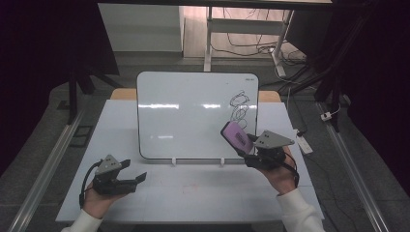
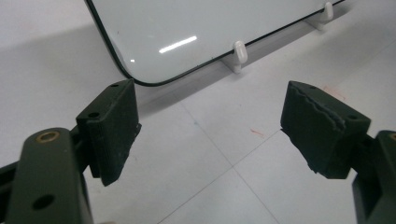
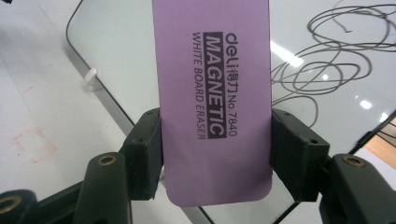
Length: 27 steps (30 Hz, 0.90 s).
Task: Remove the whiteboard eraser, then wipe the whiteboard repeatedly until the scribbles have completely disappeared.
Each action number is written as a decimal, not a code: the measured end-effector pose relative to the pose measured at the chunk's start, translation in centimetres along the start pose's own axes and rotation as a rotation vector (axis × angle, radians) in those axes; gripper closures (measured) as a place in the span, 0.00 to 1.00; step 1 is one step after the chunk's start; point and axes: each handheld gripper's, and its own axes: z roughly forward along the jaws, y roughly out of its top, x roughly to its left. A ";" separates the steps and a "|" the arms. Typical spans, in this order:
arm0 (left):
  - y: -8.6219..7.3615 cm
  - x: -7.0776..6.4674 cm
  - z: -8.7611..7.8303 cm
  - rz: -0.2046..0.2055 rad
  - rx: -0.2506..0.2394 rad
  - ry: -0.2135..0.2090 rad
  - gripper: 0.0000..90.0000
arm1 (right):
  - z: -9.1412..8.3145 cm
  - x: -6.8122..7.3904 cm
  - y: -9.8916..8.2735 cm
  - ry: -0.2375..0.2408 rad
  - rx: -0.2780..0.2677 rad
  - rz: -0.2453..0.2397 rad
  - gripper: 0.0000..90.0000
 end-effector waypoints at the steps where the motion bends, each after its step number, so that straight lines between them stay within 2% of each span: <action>1: 0.0 0.1 0.0 -0.001 0.003 0.001 0.23 | -0.1 -0.1 0.1 -0.004 0.001 -0.001 0.44; 5: -0.2 0.2 0.1 -0.007 0.012 -0.006 0.23 | -0.3 -0.5 0.4 -0.034 -0.009 0.009 0.44; 11: -0.4 0.4 0.2 0.012 0.026 -0.004 0.23 | -0.7 -1.5 1.0 -0.082 -0.019 0.021 0.44; 14: -0.5 0.5 0.2 0.008 0.025 -0.001 0.23 | -0.9 -2.2 1.3 -0.105 -0.023 0.028 0.44; 17: -0.5 0.5 0.2 0.004 0.023 0.000 0.23 | -0.8 -3.1 1.7 -0.149 -0.018 0.032 0.44; 19: -0.5 0.4 0.1 0.008 0.019 0.000 0.23 | -0.5 -4.0 2.2 -0.176 -0.021 0.050 0.44; 24: -0.4 0.5 0.1 0.008 0.016 0.007 0.23 | 0.9 -6.0 4.0 -0.267 0.006 0.036 0.44; 27: -0.4 0.6 0.2 0.007 0.021 0.006 0.23 | 2.0 -7.2 5.2 -0.301 0.009 0.039 0.44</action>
